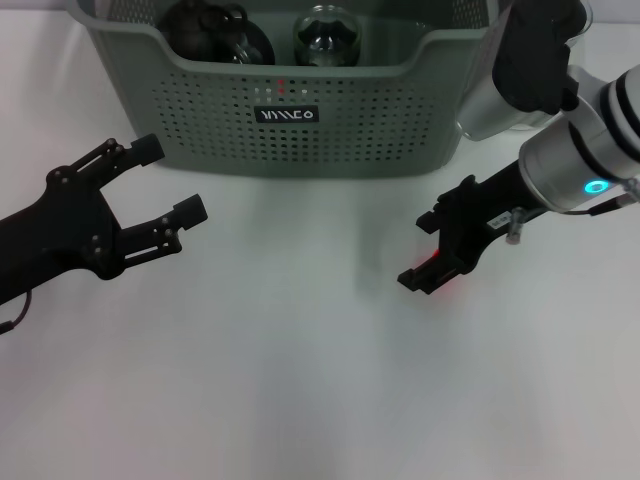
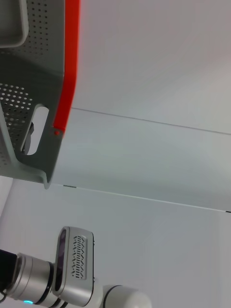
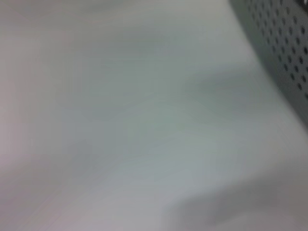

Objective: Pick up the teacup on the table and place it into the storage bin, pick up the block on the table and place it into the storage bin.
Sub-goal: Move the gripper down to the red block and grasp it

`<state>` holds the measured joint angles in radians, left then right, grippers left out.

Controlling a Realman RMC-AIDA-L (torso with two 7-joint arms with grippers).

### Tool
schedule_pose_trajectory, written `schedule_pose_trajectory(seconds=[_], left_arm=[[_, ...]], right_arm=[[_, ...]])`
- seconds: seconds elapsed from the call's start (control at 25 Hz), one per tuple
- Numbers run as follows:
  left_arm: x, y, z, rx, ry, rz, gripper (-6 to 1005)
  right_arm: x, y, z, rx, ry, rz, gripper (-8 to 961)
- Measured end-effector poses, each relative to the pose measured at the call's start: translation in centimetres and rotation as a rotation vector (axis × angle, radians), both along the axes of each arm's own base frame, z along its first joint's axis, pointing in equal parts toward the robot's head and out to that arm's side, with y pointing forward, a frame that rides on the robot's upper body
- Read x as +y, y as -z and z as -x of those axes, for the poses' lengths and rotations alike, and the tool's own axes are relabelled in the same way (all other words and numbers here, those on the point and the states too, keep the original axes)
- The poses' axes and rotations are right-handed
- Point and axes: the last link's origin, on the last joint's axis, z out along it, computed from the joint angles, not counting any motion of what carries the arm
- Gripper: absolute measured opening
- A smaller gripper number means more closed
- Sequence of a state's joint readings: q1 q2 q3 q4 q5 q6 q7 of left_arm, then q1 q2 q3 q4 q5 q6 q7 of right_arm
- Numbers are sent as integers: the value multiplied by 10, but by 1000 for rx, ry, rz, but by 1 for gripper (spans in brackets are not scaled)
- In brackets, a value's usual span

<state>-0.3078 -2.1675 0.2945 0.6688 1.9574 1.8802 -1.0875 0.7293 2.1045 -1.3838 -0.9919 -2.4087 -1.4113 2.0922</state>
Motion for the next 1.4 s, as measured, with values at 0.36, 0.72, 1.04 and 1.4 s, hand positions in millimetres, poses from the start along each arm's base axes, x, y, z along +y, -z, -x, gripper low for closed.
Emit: schedule_pose_trajectory(seconds=[0.36,0.72,1.04,1.4], left_arm=[[0,0,1,3,-1,-3,917],[0,0,1,6,-6,-6,917],[0,1,2,5,-12,-7,917],[1,2,1,4,-8,-8,917]], right_arm=[[2,14,-15,-15,48,10,854],[-6,6,-22,-63,108,50,846],[-11,1,-26,-87,140,53,840],[-10,8,-25,-102,88,37,832]])
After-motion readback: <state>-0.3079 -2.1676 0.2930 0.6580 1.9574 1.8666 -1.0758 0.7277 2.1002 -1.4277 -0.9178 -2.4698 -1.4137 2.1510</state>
